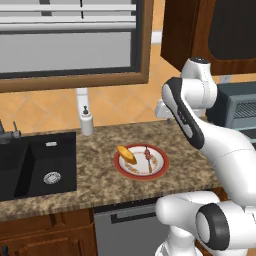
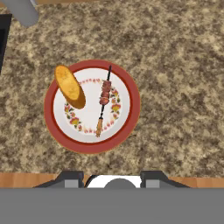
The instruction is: Pick up the kebab skewer and baguette bread, and place them inside the toaster oven. Close the toaster oven door and start by setting the timer.
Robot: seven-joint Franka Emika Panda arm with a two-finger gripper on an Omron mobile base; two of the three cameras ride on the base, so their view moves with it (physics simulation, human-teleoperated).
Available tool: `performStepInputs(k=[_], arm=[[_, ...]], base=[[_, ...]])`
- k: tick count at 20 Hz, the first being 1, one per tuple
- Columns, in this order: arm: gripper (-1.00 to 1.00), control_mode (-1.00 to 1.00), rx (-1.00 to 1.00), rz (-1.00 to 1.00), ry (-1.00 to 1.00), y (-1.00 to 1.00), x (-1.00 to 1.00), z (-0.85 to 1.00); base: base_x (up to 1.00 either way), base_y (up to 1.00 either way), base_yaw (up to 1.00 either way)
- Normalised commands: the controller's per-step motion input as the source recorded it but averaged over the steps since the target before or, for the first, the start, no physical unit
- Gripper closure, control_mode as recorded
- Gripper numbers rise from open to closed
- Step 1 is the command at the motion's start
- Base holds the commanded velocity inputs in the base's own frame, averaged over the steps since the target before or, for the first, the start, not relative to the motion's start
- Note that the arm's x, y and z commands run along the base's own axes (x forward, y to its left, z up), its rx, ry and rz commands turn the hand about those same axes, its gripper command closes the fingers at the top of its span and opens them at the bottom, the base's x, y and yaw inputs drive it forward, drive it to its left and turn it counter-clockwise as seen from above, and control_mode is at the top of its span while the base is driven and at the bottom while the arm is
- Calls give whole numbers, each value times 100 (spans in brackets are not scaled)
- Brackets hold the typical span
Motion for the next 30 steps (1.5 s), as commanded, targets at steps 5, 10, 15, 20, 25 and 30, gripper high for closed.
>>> performStepInputs(k=[5, 10, 15, 20, 25, 30], arm=[[-100, 100, 0, 0, 0, 0, 0, 0], [-100, 100, 0, 0, 0, 0, 0, 0], [-100, 100, 0, 0, 0, 0, 0, 0], [-100, 100, 0, 0, 0, 0, 0, 0], [-100, 100, 0, 0, 0, 0, 0, 0], [-100, 100, 0, 0, 0, 0, 0, 0]], base=[[0, 0, 0], [-2, 0, 0], [-56, -70, -1], [-12, -99, -4], [39, -51, -9], [63, -3, -1]])
